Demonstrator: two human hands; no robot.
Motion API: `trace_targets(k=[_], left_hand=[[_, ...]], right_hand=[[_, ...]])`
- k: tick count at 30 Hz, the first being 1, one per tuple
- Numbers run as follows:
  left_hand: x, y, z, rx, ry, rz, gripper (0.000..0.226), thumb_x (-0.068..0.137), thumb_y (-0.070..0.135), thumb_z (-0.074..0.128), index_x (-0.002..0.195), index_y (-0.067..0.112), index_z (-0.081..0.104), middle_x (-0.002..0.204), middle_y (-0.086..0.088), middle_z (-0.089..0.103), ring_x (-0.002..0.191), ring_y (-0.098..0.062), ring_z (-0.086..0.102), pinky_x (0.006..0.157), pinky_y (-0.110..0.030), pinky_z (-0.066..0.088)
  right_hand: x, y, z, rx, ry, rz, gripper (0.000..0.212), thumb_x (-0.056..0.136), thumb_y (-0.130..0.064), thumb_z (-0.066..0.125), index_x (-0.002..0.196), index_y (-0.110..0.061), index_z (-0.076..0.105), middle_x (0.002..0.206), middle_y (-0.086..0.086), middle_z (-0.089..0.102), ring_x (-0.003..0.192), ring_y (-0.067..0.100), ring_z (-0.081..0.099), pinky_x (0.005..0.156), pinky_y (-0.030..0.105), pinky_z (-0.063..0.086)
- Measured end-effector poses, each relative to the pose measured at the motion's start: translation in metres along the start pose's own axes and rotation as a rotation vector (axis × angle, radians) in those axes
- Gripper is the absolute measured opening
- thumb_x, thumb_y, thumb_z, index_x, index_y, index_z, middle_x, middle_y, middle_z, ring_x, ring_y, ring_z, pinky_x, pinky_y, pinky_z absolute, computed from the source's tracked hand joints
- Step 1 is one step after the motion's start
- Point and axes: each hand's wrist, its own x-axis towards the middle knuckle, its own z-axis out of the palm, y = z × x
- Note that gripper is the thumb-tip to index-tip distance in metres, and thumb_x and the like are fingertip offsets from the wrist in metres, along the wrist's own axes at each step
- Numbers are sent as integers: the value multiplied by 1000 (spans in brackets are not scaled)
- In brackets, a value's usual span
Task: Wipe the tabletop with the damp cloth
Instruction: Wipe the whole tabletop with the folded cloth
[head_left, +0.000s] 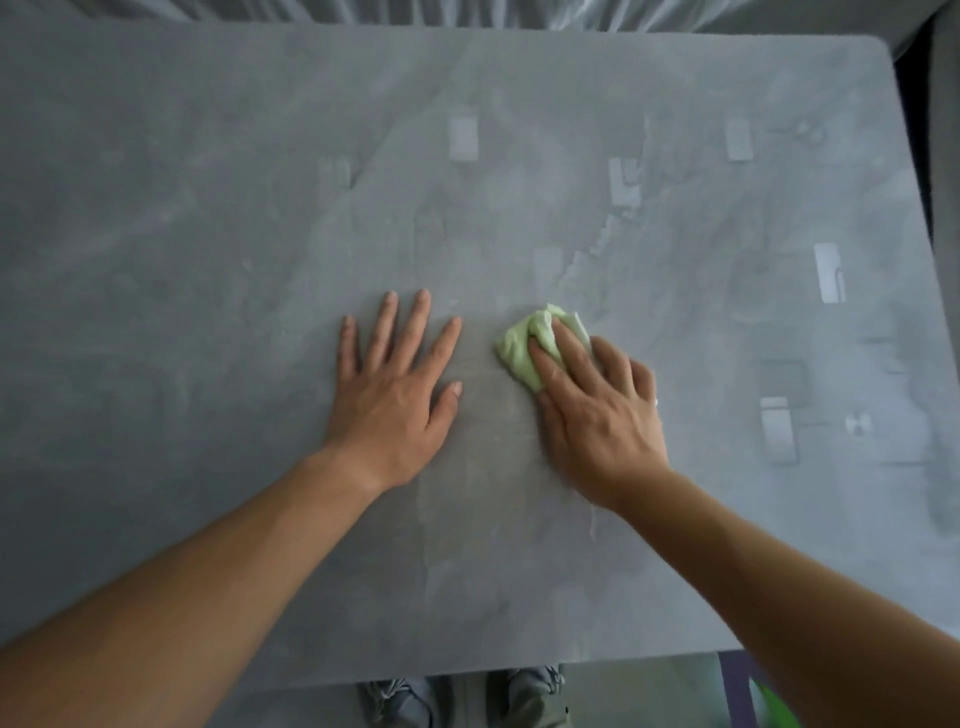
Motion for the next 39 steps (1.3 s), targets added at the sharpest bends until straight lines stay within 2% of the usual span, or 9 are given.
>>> trace_targets(k=[4,9,13,18,22,25,31,36,39], left_hand=[[0,-5,2,-8,3,34,64,93,51,31,153,29,25,165,-4,11,152,-30,5,117,-63,7],[-1,-5,3,-10,1,28,63,94,52,27,153,30,24,165,-3,9,152,-29,2,117,-62,5],[-1,-4,2,-27,7,29,63,94,52,27,153,30,24,165,-3,10,152,-29,2,117,-62,6],[-3,-8,2,-60,14,54,65,92,44,31,153,21,27,164,-6,12,152,-28,4,118,-60,5],[-13,-14,1,-80,39,83,66,91,38,33,150,9,34,163,-12,17,151,-31,10,119,-57,11],[-29,-13,2,-64,27,67,66,92,39,33,151,9,31,163,-14,15,151,-32,8,119,-58,11],[-36,-12,7,-47,10,48,69,92,43,33,154,13,25,164,-12,11,152,-29,3,120,-56,6],[-35,-10,6,-64,24,49,68,91,41,32,152,11,28,163,-12,13,152,-30,5,120,-56,6],[-36,-10,8,-58,33,44,69,91,42,30,153,12,26,164,-12,13,151,-30,6,120,-56,5]], right_hand=[[62,-7,-4,25,-7,212,55,101,-44,26,154,-30,32,164,-4,25,146,29,23,112,44,21],[10,-27,2,-2,-15,46,60,98,-30,51,154,-35,31,165,-1,24,145,33,27,109,44,26],[1,-21,2,-7,-32,-44,57,95,-30,50,151,-32,39,161,0,33,140,33,34,107,45,30],[58,-24,1,31,43,188,54,99,-32,40,152,-28,37,162,-1,30,143,29,30,110,43,25],[-7,-43,9,24,34,-91,58,92,-22,60,148,-24,47,159,3,38,141,34,38,108,44,32],[-23,-33,7,39,-30,-218,56,93,-23,60,148,-25,47,158,2,38,138,35,42,108,45,32],[60,-40,6,37,73,96,54,94,-28,48,149,-25,44,160,1,36,139,32,35,109,41,26],[-15,-45,9,41,-8,-230,58,92,-22,62,147,-24,48,158,3,38,141,33,39,108,45,34],[-18,-18,3,11,-21,-238,50,96,-28,56,146,-25,49,157,3,41,137,34,42,105,45,36]])
